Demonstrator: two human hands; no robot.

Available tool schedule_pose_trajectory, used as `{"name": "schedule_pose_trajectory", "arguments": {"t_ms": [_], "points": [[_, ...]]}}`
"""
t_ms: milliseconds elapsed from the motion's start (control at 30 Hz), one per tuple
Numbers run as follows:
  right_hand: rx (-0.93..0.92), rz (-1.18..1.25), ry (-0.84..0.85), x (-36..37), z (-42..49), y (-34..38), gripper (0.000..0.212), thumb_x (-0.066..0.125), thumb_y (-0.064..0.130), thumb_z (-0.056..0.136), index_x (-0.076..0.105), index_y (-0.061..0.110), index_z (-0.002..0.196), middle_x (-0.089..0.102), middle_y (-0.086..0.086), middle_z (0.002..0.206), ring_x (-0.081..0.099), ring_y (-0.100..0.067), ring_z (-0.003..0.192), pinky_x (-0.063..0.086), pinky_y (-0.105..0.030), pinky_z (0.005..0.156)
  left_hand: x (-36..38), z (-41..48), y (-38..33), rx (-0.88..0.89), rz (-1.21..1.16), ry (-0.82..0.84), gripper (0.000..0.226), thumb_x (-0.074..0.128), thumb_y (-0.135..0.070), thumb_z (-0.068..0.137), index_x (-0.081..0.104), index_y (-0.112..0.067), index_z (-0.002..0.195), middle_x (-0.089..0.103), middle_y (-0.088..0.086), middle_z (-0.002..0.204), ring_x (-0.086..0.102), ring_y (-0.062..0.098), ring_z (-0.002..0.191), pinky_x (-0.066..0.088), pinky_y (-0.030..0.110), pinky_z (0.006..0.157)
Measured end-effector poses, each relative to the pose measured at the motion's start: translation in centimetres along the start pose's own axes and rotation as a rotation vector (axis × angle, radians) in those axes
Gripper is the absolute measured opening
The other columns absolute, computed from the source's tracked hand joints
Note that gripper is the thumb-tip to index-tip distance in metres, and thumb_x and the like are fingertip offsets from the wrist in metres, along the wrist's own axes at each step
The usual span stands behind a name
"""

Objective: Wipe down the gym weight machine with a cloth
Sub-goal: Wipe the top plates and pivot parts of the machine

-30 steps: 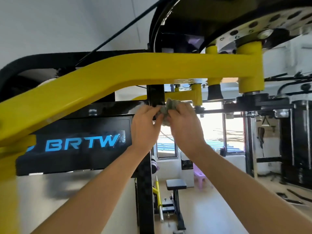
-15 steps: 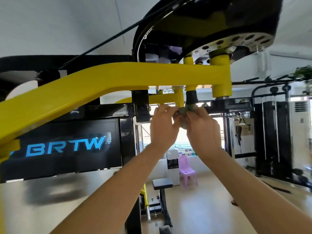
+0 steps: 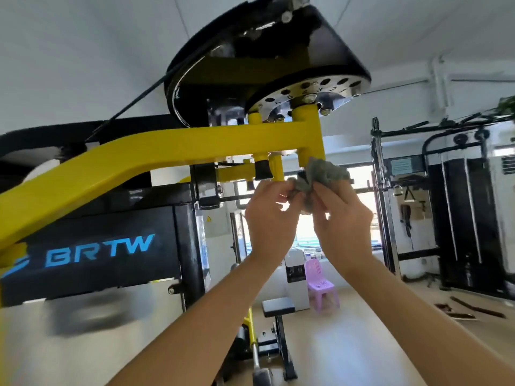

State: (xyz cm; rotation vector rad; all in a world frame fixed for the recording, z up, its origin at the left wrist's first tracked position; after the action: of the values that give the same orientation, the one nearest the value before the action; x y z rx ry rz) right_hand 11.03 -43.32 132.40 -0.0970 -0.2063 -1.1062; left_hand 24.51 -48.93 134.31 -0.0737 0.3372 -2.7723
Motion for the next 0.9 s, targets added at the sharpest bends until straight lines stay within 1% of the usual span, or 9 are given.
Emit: {"name": "schedule_pose_trajectory", "arguments": {"t_ms": [133, 200, 300, 367, 467, 567, 633, 733, 900], "points": [[0.122, 0.12, 0.023, -1.1, 3.4, -0.7, 0.013, 0.07, 0.003, 0.087, 0.076, 0.005, 0.099, 0.07, -0.012, 0.104, 0.056, -0.015, 0.076, 0.042, -0.015, 0.067, -1.1, 2.1, -3.7, 0.133, 0.159, -0.102, 0.01, 0.08, -0.021, 0.084, 0.079, -0.025, 0.093, 0.064, -0.008, 0.086, 0.059, 0.002, 0.071, 0.047, 0.014, 0.068], [0.194, 0.164, 0.089, -0.3, 5.6, -1.1, 0.012, 0.067, 0.006, 0.088, 0.076, 0.006, 0.096, 0.069, -0.012, 0.1, 0.057, -0.019, 0.075, 0.034, -0.014, 0.063, -1.7, 3.9, -4.9, 0.179, 0.263, -0.144, 0.007, 0.08, -0.023, 0.082, 0.079, -0.024, 0.089, 0.062, -0.01, 0.083, 0.056, 0.005, 0.068, 0.041, 0.01, 0.066], [0.288, 0.168, 0.231, 2.1, 8.6, -1.9, 0.014, 0.062, 0.015, 0.093, 0.075, 0.009, 0.091, 0.057, -0.007, 0.082, 0.049, -0.021, 0.071, 0.025, -0.012, 0.054, -2.4, 6.5, -5.6, 0.214, 0.451, -0.152, 0.007, 0.076, -0.032, 0.084, 0.078, -0.025, 0.086, 0.063, -0.009, 0.081, 0.057, 0.01, 0.074, 0.042, 0.022, 0.064], [0.297, 0.186, 0.261, 3.5, 10.2, -1.9, 0.015, 0.062, 0.018, 0.094, 0.075, 0.012, 0.096, 0.054, -0.004, 0.08, 0.051, -0.021, 0.074, 0.029, -0.021, 0.058, -3.2, 7.8, -5.8, 0.25, 0.569, -0.167, 0.01, 0.075, -0.035, 0.086, 0.077, -0.025, 0.084, 0.065, -0.007, 0.081, 0.059, 0.014, 0.079, 0.04, 0.026, 0.062], [0.239, 0.23, 0.275, 5.4, 11.8, -0.5, 0.015, 0.062, 0.019, 0.094, 0.074, 0.013, 0.102, 0.062, -0.006, 0.095, 0.049, -0.015, 0.08, 0.027, -0.014, 0.058, -4.6, 9.1, -6.1, 0.254, 0.66, -0.185, 0.01, 0.075, -0.032, 0.087, 0.076, -0.022, 0.085, 0.065, -0.004, 0.085, 0.06, 0.017, 0.082, 0.036, 0.024, 0.062], [0.135, 0.254, 0.308, 6.6, 12.4, 1.6, 0.012, 0.064, 0.018, 0.093, 0.073, 0.01, 0.093, 0.06, -0.004, 0.099, 0.048, -0.013, 0.081, 0.021, -0.004, 0.056, -6.4, 9.6, -6.2, 0.262, 0.717, -0.199, 0.009, 0.074, -0.029, 0.087, 0.075, -0.02, 0.086, 0.065, 0.0, 0.089, 0.059, 0.02, 0.085, 0.034, 0.023, 0.065], [0.039, 0.257, 0.332, 6.7, 12.4, 3.1, 0.014, 0.065, 0.018, 0.094, 0.074, 0.008, 0.095, 0.051, -0.002, 0.096, 0.045, -0.013, 0.08, 0.02, -0.006, 0.057, -7.9, 9.6, -6.0, 0.277, 0.741, -0.211, 0.009, 0.075, -0.027, 0.086, 0.075, -0.018, 0.087, 0.063, 0.003, 0.094, 0.056, 0.019, 0.09, 0.031, 0.019, 0.07], [-0.088, 0.228, 0.357, 6.5, 12.6, 4.3, 0.015, 0.067, 0.019, 0.094, 0.076, 0.008, 0.095, 0.06, -0.01, 0.096, 0.045, -0.013, 0.08, 0.023, -0.013, 0.06, -9.0, 9.3, -6.0, 0.337, 0.733, -0.213, 0.008, 0.078, -0.021, 0.085, 0.076, -0.016, 0.091, 0.062, 0.004, 0.095, 0.052, 0.017, 0.092, 0.028, 0.014, 0.077], [-0.084, 0.155, 0.362, 5.4, 12.4, 2.7, 0.014, 0.071, 0.018, 0.09, 0.077, 0.005, 0.09, 0.064, -0.014, 0.09, 0.049, -0.017, 0.074, 0.024, -0.017, 0.057, -6.0, 9.5, -5.8, 0.437, 0.685, -0.067, 0.014, 0.074, -0.006, 0.086, 0.075, -0.012, 0.098, 0.068, 0.005, 0.093, 0.058, 0.024, 0.086, 0.039, 0.023, 0.076]]}}
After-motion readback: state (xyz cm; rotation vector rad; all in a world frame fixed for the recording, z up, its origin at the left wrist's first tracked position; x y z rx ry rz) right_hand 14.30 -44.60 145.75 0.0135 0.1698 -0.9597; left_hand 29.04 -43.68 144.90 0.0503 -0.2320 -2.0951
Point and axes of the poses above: each hand's wrist, its own z-axis towards the middle knuckle, its own x-axis out of the palm, y = z × x, the point moved 8 cm from there along z, towards the middle knuckle
